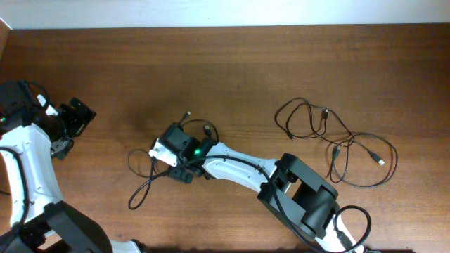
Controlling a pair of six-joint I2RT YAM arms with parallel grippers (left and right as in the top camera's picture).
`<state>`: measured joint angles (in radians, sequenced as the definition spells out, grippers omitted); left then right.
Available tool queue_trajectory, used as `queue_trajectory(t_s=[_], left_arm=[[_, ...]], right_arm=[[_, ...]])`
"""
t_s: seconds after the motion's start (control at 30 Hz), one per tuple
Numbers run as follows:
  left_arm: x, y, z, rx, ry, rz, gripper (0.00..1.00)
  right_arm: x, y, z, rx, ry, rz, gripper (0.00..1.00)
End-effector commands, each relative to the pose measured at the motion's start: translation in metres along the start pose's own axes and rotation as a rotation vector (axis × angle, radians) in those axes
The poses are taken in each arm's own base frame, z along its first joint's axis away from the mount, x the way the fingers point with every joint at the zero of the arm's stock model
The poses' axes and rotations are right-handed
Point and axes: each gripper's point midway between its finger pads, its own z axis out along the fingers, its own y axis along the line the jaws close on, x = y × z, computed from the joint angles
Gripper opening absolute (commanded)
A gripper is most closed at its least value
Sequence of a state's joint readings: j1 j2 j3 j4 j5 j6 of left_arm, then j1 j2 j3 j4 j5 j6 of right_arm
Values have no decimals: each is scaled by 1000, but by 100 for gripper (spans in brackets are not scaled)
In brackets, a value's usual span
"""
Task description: Untangle cables
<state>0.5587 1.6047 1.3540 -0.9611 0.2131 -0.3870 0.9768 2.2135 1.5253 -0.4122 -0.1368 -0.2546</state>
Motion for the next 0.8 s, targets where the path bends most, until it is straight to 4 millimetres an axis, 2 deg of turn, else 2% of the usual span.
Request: queue_trajectory(t_s=[0.0, 0.13, 0.2, 0.23, 0.3, 0.37, 0.43, 0.5, 0.6, 0.63, 0.67, 0.73, 0.77], left_arm=[[-6, -2, -6, 13, -19, -15, 99], [-6, -2, -6, 13, -19, -15, 99], [-6, -2, -6, 13, -19, -15, 99], [-6, -2, -6, 13, -19, -15, 99], [-6, -2, -6, 13, -19, -15, 99], [-6, -2, -6, 13, -19, -15, 99], [-6, -2, -6, 13, -19, -15, 99], [-6, -2, -6, 13, -19, -15, 99], [-6, -2, -6, 13, -19, -15, 99], [-6, -2, -6, 13, -19, -15, 99], [-6, -2, -6, 13, -19, -15, 99], [-6, -2, -6, 13, -19, -15, 99], [-6, -2, -6, 13, -19, -15, 99]], right_arm=[[70, 12, 39, -31, 197, 47, 47], [70, 12, 39, -31, 196, 47, 30], [69, 11, 39, -30, 193, 46, 8], [68, 11, 40, -30, 190, 47, 4], [66, 10, 37, -28, 184, 47, 4], [50, 9, 17, -20, 151, 45, 4], [22, 5, -19, -3, 72, 108, 4], [-3, -2, -68, 25, -7, 115, 4], [-26, -14, -127, 61, -115, 124, 4], [-34, -18, -151, 79, -162, 127, 4], [-45, -24, -185, 105, -232, 129, 4], [-51, -38, -230, 153, -318, 148, 4], [-49, -46, -244, 171, -336, 162, 4]])
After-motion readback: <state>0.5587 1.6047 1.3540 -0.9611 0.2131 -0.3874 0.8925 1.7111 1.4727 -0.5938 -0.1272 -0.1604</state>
